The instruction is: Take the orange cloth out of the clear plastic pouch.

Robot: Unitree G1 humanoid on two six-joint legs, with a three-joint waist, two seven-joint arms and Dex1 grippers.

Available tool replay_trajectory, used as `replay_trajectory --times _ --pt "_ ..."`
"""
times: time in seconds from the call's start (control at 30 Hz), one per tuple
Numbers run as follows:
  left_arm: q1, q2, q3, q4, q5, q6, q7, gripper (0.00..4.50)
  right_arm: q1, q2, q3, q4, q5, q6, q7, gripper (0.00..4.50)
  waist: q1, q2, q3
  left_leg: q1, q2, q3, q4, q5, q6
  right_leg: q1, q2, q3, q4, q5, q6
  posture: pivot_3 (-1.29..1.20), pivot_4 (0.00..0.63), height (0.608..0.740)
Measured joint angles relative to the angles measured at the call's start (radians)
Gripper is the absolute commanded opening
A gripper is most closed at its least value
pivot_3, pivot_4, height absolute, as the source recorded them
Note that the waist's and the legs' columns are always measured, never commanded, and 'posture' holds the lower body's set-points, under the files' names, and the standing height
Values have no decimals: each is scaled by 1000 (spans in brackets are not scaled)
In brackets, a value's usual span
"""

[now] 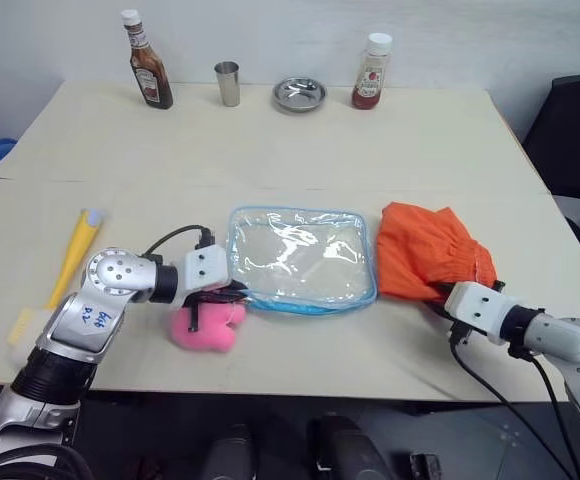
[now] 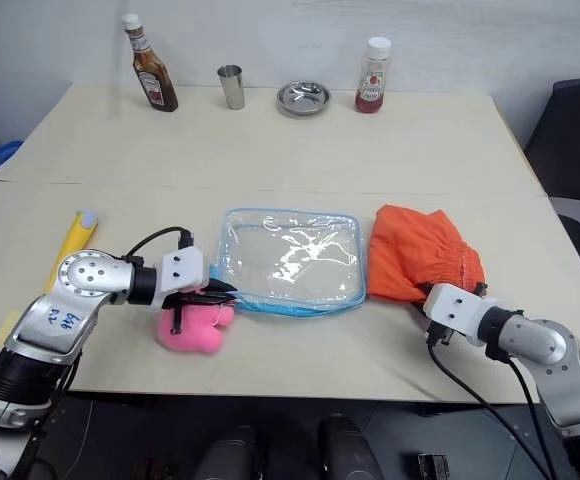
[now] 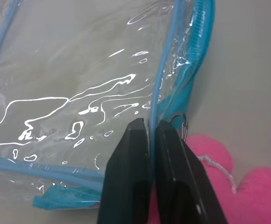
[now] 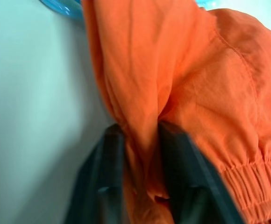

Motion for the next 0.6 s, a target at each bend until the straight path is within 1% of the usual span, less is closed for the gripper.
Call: replay_trajectory --times 0.03,0.13,0.2,0.27,0.33,0.37,0.47,0.53,0.6 --pt "1 0 10 3 -14 10 -4 1558 6 0 -17 -5 22 15 12 2723 0 0 0 0 0 0 0 0 0 0 0 0 0 0 0 0 150 740" --pt "15 3 76 1 -78 53 -11 2471 33 -1 -98 -61 158 120 75 3750 1 0 0 0 0 0 0 0 0 0 0 0 0 0 0 0 150 740" --pt "23 6 166 -2 -153 105 -9 3066 60 -32 -197 -100 302 256 143 4401 3 0 0 0 0 -1 0 0 0 0 -1 -1 0 0 0 0 150 740" --pt "26 31 255 -3 -222 153 -13 3095 85 -84 -303 -109 426 396 214 4456 3 0 0 0 0 -1 0 0 0 1 -1 -1 -1 0 0 0 150 740" --pt "48 96 363 3 -281 186 -39 3095 111 -138 -419 -83 530 526 293 4456 0 0 0 2 0 -1 -3 0 1 3 0 -1 -4 0 0 0 150 740" --pt "74 139 409 12 -304 194 -65 3095 124 -164 -472 -43 560 575 328 4456 -2 0 0 6 0 -1 -6 -1 1 6 -1 -1 -5 0 0 0 150 740" --pt "175 235 501 63 -321 179 -144 3095 141 -222 -553 87 573 650 397 4456 -4 1 1 12 0 -1 -9 -3 5 12 -1 -1 -10 0 0 0 150 740" --pt "229 265 539 115 -321 163 -186 3095 142 -238 -586 156 570 666 428 4456 -3 1 1 13 0 -2 -10 -3 6 14 -1 -2 -11 0 -1 0 150 740" --pt "239 273 548 145 -320 137 -200 3095 127 -238 -591 184 562 670 436 4456 -2 1 1 14 0 -2 -10 -3 6 15 -2 -2 -11 0 -1 0 150 740"
